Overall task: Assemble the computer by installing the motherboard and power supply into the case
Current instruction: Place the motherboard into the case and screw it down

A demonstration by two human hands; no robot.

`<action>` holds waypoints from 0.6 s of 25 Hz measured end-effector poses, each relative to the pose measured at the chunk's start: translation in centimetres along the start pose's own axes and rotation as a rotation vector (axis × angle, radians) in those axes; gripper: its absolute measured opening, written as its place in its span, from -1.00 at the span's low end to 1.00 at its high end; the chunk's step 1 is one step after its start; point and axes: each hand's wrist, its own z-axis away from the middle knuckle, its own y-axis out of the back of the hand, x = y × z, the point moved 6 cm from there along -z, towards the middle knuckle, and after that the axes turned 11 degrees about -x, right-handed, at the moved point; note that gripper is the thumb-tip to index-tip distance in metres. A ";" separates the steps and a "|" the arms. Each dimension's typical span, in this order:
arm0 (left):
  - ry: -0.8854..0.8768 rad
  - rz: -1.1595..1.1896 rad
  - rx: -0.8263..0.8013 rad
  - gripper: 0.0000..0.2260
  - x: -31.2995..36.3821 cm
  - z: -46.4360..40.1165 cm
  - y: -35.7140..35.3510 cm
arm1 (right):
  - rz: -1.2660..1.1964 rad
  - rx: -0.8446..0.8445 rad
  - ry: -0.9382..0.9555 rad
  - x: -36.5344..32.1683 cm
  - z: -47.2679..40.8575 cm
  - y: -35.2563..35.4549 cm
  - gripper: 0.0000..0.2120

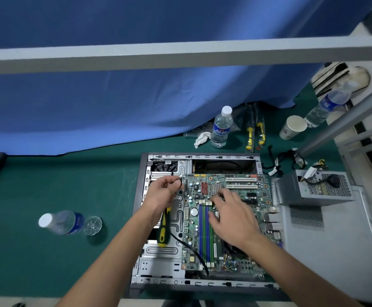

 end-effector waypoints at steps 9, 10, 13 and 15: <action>0.029 0.135 -0.117 -0.82 -0.9 1.3 -2.6 | 0.028 0.024 -0.006 -0.1 0.3 0.5 -0.55; 0.031 0.156 -0.117 -0.81 -0.9 1.3 -2.7 | 0.028 0.029 -0.004 -0.1 0.3 0.5 -0.55; 0.004 0.232 -0.155 -0.81 -0.7 1.4 -3.3 | 0.028 0.050 -0.001 0.1 0.3 0.6 -0.55; -0.027 0.300 -0.211 -0.79 -0.5 1.6 -3.8 | 0.029 0.072 0.004 0.4 0.1 0.8 -0.55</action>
